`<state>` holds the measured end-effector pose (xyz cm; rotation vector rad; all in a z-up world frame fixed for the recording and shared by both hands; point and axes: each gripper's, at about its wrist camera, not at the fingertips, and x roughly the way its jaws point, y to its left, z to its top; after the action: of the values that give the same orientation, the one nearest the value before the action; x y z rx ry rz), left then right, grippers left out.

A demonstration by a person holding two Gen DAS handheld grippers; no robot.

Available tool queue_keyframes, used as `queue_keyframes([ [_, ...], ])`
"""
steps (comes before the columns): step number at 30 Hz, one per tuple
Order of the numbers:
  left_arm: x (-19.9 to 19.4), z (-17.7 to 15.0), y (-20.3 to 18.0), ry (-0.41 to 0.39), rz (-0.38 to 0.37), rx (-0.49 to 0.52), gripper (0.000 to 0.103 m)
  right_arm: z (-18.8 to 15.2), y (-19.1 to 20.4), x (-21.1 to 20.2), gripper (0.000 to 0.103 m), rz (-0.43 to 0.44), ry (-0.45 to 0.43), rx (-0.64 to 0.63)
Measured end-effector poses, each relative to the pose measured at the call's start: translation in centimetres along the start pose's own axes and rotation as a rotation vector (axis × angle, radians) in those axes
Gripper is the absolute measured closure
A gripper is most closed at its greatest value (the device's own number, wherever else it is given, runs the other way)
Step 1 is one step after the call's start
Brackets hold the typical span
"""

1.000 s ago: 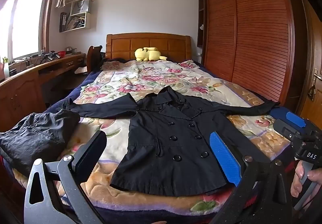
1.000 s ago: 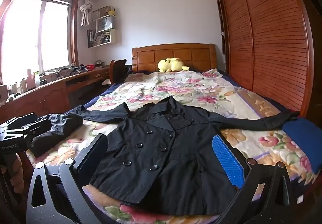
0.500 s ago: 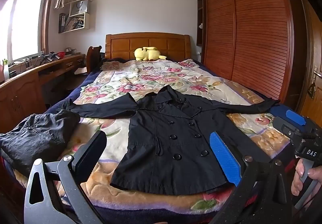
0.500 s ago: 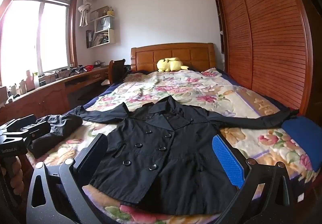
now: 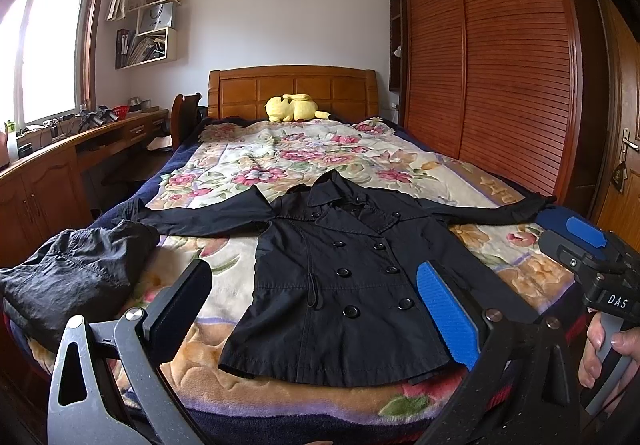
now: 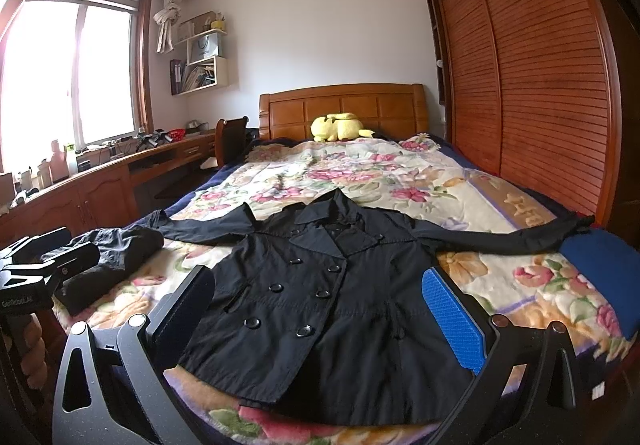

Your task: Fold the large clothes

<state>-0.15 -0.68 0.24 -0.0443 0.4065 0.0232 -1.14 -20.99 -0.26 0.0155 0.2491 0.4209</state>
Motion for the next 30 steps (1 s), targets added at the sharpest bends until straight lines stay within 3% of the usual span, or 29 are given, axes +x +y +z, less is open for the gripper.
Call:
queue_keyframes([
  [30, -0.41, 0.7, -0.41, 0.0, 0.003, 0.001, 0.0, 0.05, 0.06, 0.03, 0.0, 0.003, 0.002, -0.002],
])
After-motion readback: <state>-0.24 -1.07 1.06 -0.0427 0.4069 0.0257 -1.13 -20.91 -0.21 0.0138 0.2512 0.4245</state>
